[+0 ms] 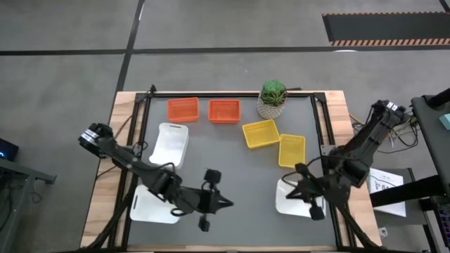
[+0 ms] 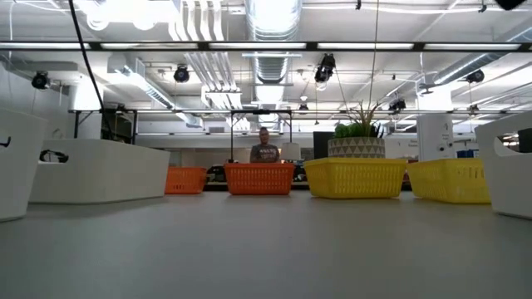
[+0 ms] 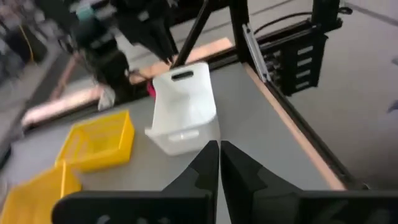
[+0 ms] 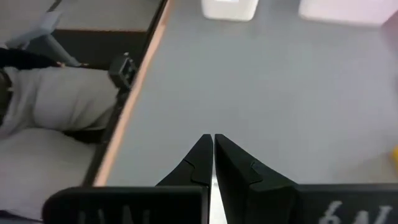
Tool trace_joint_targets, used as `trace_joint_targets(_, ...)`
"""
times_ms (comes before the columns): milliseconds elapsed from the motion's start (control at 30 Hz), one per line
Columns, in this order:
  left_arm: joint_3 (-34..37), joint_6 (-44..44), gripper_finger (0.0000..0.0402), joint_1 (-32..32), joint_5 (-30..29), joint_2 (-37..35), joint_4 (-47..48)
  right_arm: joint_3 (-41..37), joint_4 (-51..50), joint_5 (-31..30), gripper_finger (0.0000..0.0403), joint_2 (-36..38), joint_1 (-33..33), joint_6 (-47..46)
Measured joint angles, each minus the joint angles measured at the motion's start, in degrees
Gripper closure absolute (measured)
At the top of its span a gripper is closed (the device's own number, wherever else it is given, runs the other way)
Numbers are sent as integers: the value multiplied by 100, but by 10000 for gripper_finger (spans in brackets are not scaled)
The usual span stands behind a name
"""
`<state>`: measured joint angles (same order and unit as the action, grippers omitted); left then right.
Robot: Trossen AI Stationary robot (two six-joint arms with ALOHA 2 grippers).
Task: Stack baskets by color
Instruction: Stack the bottom right white bin on top of the bottom left white bin
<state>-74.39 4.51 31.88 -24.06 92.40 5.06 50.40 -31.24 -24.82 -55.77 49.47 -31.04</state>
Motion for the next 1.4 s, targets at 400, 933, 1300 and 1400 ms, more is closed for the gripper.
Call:
trace_joint_targets(400,-338,977,401,-322,36,1573,-2233,1026,-2061,588,394,-1459,1299,-2624)
trace_joint_targets(933,-573,1243,402,-416,88,1551,-2262,1971,-3496,1768,248,-3096,1472,-3953)
trace_joint_targets(1300,-474,1233,402,-226,-88,890,-1140,1961,-3569,1537,287,-3532,1285,-3278)
trace_joint_targets(1400,-466,1230,402,-97,-288,742,-835,1956,-3521,1522,350,-3638,1144,-3050)
